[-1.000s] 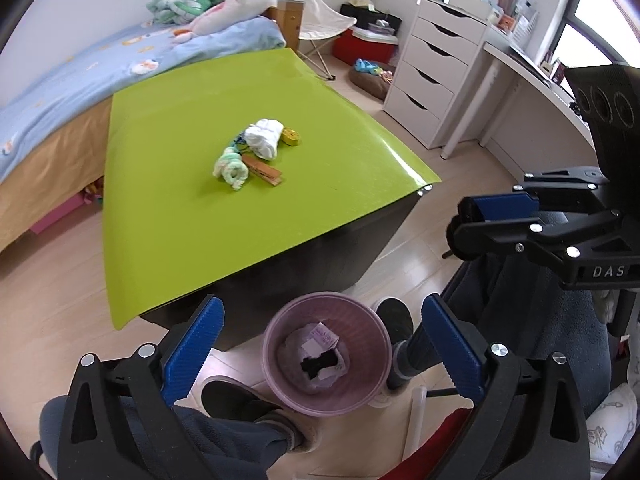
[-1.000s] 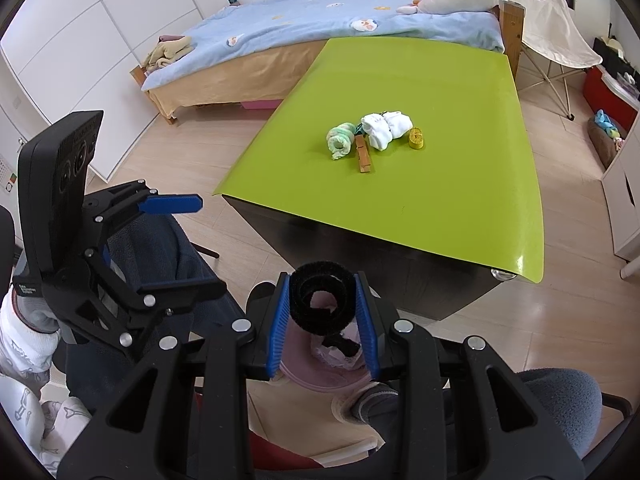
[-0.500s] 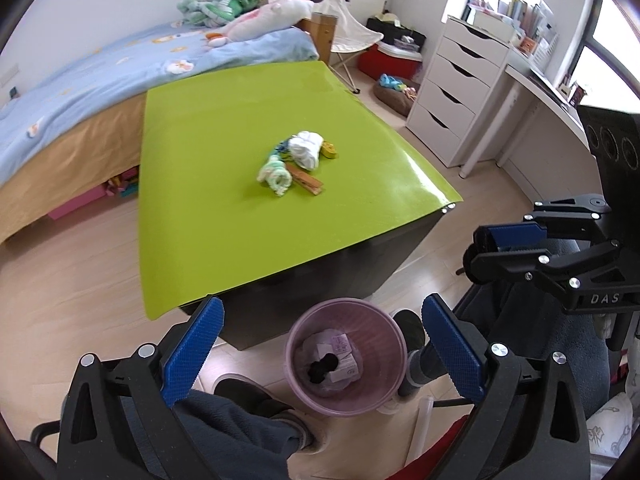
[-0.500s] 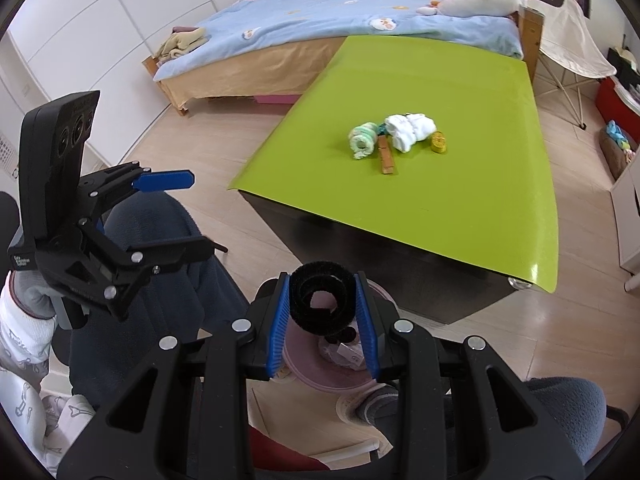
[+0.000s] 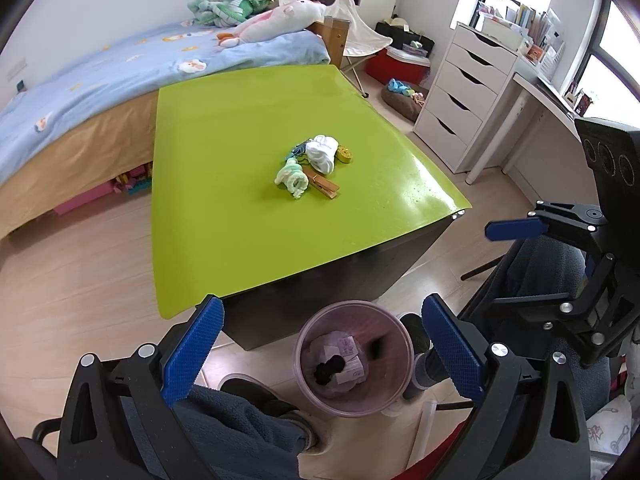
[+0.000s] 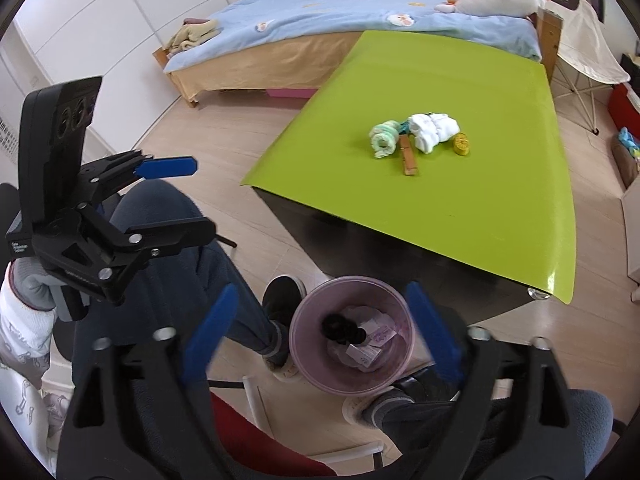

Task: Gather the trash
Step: 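Reach the right gripper to the wooden clothespin and grasp it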

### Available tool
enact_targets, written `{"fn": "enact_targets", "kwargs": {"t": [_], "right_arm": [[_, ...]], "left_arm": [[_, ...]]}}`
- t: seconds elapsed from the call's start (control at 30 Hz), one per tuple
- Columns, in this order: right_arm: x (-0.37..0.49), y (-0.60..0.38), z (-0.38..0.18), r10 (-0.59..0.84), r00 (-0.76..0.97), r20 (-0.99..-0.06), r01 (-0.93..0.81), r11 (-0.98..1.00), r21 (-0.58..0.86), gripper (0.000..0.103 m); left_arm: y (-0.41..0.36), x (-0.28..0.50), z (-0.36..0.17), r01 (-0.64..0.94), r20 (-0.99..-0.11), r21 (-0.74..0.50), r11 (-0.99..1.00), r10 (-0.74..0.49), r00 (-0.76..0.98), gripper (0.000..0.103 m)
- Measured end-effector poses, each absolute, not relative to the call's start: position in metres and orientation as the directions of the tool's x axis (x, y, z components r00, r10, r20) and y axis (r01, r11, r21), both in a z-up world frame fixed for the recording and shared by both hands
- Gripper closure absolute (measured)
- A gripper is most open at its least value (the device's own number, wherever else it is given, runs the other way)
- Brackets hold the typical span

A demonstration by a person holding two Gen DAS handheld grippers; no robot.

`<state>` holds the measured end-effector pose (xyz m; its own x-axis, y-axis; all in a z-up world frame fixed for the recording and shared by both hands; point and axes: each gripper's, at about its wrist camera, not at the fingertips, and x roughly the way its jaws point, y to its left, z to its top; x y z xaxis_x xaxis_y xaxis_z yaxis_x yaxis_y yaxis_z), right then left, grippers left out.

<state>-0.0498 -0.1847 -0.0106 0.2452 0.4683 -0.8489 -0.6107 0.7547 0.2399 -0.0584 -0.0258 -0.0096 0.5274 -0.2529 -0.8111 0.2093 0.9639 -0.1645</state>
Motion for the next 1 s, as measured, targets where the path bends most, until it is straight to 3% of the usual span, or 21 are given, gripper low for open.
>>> {"fn": "enact_targets", "kwargs": {"t": [0.17,0.67,1.0], "right_arm": [[-0.045,-0.192,-0.009,0.468,0.266,-0.843,-0.585,0.773,0.245,0.004],[-0.021,-0.205,-0.007,0.453,0.311,-0.835,-0.536,0.809,0.239,0.003],[0.04,-0.184,-0.022,0.392,0.297,-0.871,-0.535,0.824,0.188,0.003]], "left_arm": [[-0.027,-0.056,-0.013,0.213,-0.816,-0.166,0.963,-0.255,0.518,0.008],[-0.03,-0.04,-0.013,0.216,-0.814,-0.161,0.963,-0.254,0.523,0.008],[-0.021,-0.008,-0.008,0.208,-0.806,-0.14,0.968,-0.233,0.544,0.008]]}}
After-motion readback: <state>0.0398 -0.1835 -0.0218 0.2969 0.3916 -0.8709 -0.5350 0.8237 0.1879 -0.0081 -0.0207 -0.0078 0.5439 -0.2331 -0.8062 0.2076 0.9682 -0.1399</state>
